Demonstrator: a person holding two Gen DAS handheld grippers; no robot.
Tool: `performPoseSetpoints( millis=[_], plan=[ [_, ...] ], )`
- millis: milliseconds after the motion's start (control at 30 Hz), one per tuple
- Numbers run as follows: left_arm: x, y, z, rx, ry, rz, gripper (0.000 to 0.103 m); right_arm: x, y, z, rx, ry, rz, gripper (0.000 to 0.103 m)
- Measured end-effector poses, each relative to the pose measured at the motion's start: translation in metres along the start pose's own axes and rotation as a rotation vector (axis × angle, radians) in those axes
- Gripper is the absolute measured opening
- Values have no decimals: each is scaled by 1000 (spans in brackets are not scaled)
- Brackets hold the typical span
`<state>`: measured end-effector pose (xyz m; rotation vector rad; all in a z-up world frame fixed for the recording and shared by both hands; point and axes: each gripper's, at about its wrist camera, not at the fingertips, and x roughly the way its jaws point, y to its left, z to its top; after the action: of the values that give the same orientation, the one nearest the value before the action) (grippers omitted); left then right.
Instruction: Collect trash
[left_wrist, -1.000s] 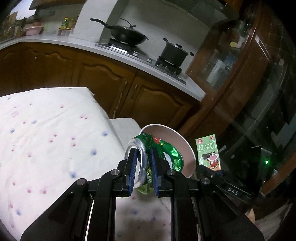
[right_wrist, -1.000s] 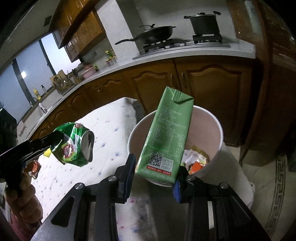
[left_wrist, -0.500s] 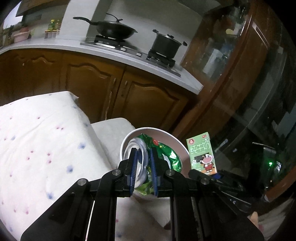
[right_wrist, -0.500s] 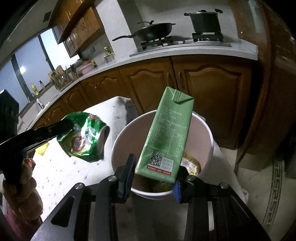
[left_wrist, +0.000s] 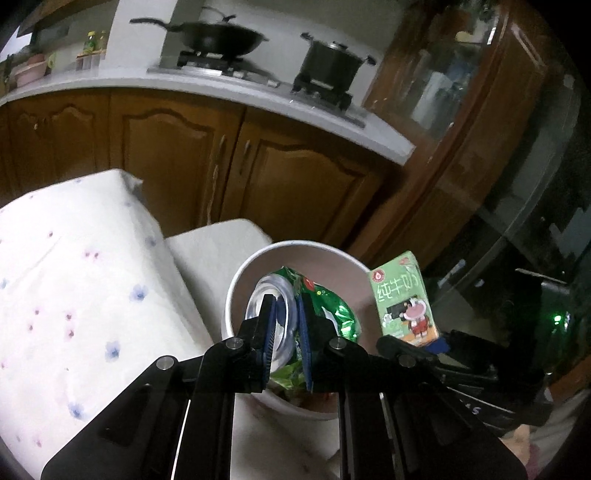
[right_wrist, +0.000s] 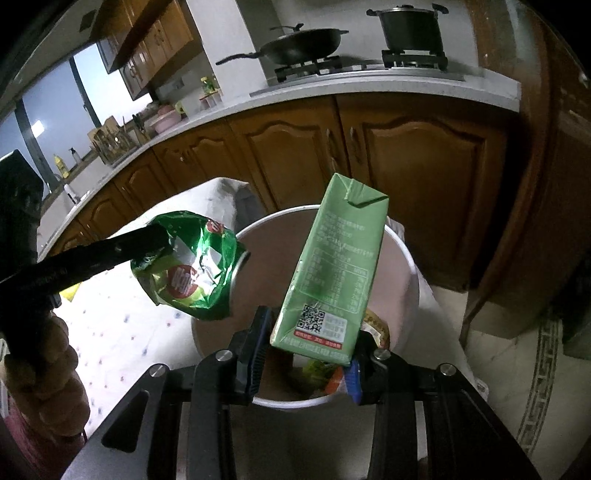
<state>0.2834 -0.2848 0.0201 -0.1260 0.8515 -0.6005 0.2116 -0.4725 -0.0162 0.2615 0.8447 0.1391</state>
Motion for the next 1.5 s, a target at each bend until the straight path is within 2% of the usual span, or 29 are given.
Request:
performPoseSetpoints(
  millis=[67,133,167,633,800,867,1000,1067,1333,1500],
  plan=[
    [2,2,-1,-7,5,-11,33,1,-3,1,13,3,2,48],
    [1,3,-2,-10,-4,-5,44,0,-5,0,18,-3,-4,60],
    [1,3,-2,-10,-5,-5,44,-1,-6,-1,21,-6,1,62],
    [-18,26,-14,-66,-12,15,44,-12,-16,-12,94,-36,14,63],
    [-35,35,-27,-96,-21,21,46,-25,-7,-15,117,-97,23,72],
    [-44,39,-33,-105,-32,24,49,-30,-2,-18,124,-123,27,80],
    [-66,44,-46,-113,-57,45,56,-41,13,-25,140,-176,41,83],
    [-76,47,-53,-118,-65,54,65,-46,20,-29,147,-200,45,88],
    [-118,61,-80,-142,-107,75,78,-71,51,-48,171,-330,74,96],
    [-140,66,-97,-140,-138,94,85,-79,70,-64,162,-350,53,99]
  ],
)
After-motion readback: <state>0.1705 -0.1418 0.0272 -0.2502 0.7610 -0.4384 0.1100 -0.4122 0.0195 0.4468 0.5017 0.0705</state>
